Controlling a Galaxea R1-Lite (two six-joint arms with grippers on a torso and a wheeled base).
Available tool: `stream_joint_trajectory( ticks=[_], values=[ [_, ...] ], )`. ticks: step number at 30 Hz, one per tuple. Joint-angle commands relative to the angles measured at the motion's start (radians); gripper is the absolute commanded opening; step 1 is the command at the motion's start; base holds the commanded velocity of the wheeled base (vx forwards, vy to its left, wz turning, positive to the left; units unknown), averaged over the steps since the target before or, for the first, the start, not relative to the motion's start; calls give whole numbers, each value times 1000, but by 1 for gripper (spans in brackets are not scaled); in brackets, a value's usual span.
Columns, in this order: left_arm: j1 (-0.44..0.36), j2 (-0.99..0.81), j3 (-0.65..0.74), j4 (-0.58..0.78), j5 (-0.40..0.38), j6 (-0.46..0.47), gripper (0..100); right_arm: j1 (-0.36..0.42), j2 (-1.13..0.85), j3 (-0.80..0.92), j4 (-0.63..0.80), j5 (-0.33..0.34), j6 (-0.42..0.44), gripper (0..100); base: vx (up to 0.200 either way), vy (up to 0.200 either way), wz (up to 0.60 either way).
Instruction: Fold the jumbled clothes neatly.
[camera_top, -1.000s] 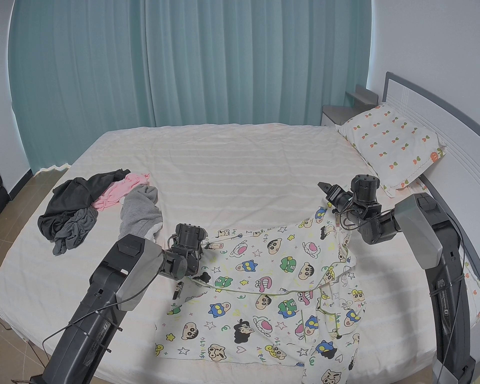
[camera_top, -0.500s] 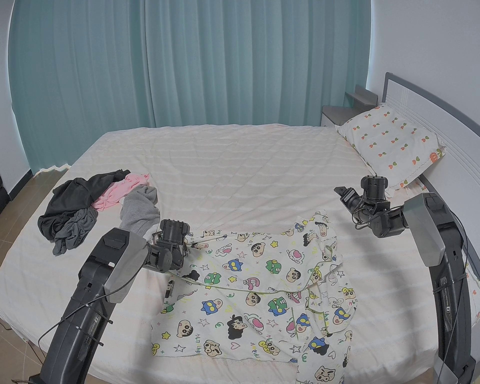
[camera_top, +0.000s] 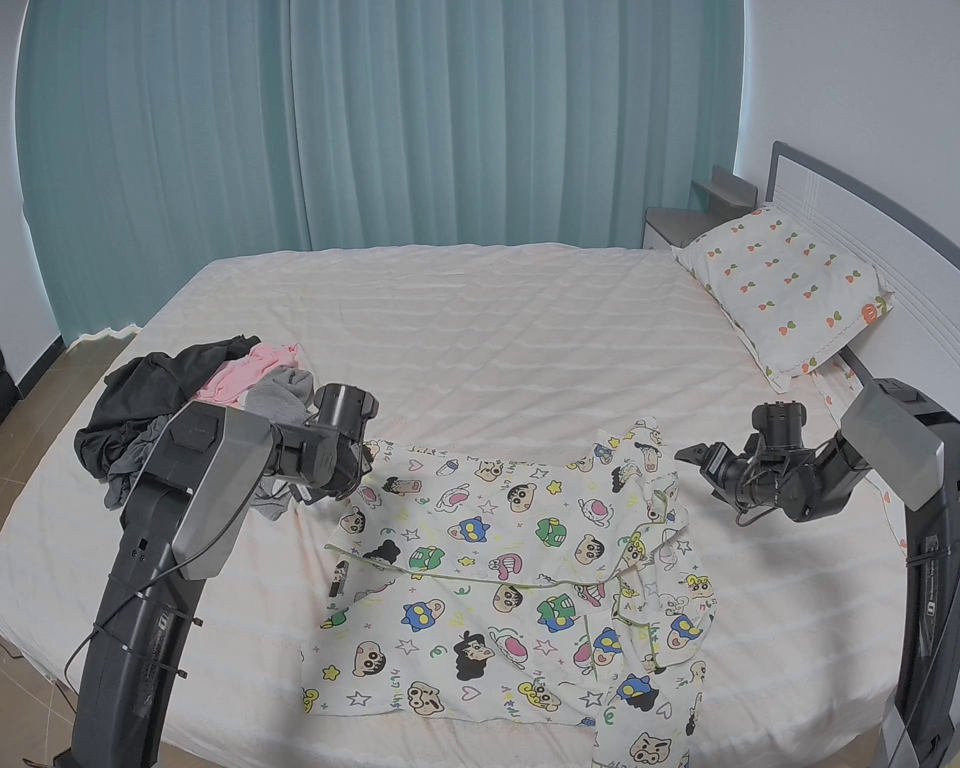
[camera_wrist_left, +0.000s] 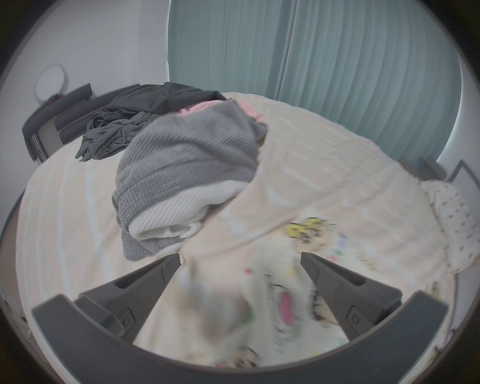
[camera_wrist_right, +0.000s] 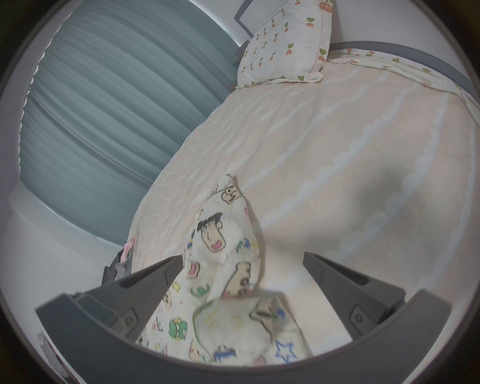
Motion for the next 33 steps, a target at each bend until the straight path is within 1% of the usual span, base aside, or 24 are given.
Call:
stream_joint_trajectory(
  ticks=[1,2,3,5,6,9,11,12,13,14,15,17,18,19,21,22,24,25,28,29,30,31,32,33],
  values=[
    [-34,-199,-1,63,-92,-66,100,-49,-138,193,-75,105,-73,100,0,0,0],
    [-34,-202,-1,67,-95,-69,100,-51,-139,197,-75,109,-76,100,0,0,0],
    [-34,-226,-1,110,-101,-92,100,-57,-150,239,-75,135,-102,100,0,0,0],
    [-34,-255,-1,161,-107,-135,100,-61,-154,279,-75,157,-141,100,0,0,0],
    [-34,-275,-1,196,-123,-163,100,-61,-156,299,-78,169,-161,100,0,0,0],
    [-31,-377,-1,363,-254,-257,100,-60,-156,366,-99,204,-213,100,0,0,0],
    [-28,-444,-1,443,-322,-283,100,-58,-151,392,-135,226,-216,100,0,0,0],
    [-30,-476,-1,466,-340,-283,100,-57,-144,398,-161,230,-216,100,0,0,0],
    [-30,-481,-1,469,-342,-283,100,-57,-142,398,-165,232,-216,100,0,0,0],
    [-36,-550,-1,474,-371,-283,100,-57,-116,394,-210,235,-213,100,0,0,0],
    [-36,-550,-1,474,-371,-283,100,-57,-116,394,-210,235,-213,100,0,0,0],
    [-74,-729,-1,463,-543,-263,100,-52,-72,384,-248,236,-213,100,0,0,0],
    [-86,-815,-1,439,-618,-227,100,-49,-58,381,-251,235,-213,100,0,0,0],
    [-100,-881,-1,405,-646,-180,100,-48,-45,377,-253,235,-214,100,0,0,0],
    [-139,-989,16,333,-641,-82,100,-45,-21,355,-251,235,-214,100,0,0,0],
    [-149,-1049,140,290,-635,-19,100,-45,-6,343,-250,235,-216,100,0,0,0],
    [-151,-1110,266,245,-630,29,100,-45,7,332,-247,235,-216,100,0,0,0],
    [-155,-1180,416,187,-629,67,100,-45,19,318,-244,235,-217,100,0,0,0],
    [-155,-1288,689,69,-626,76,100,-29,36,309,-240,235,-227,100,0,0,0],
    [-154,-1300,726,51,-626,75,100,-23,37,306,-242,235,-231,100,0,0,0],
    [-149,-1341,864,-5,-624,75,100,-8,43,302,-240,235,-245,100,0,0,0],
    [-145,-1361,949,-40,-623,75,100,-5,43,302,-240,235,-253,100,0,0,0],
    [-143,-1366,972,-51,-621,73,100,-3,43,303,-240,235,-254,100,0,0,0],
    [-139,-1384,1079,-112,-612,70,100,5,45,305,-239,235,-262,100,0,0,0]
  ],
)
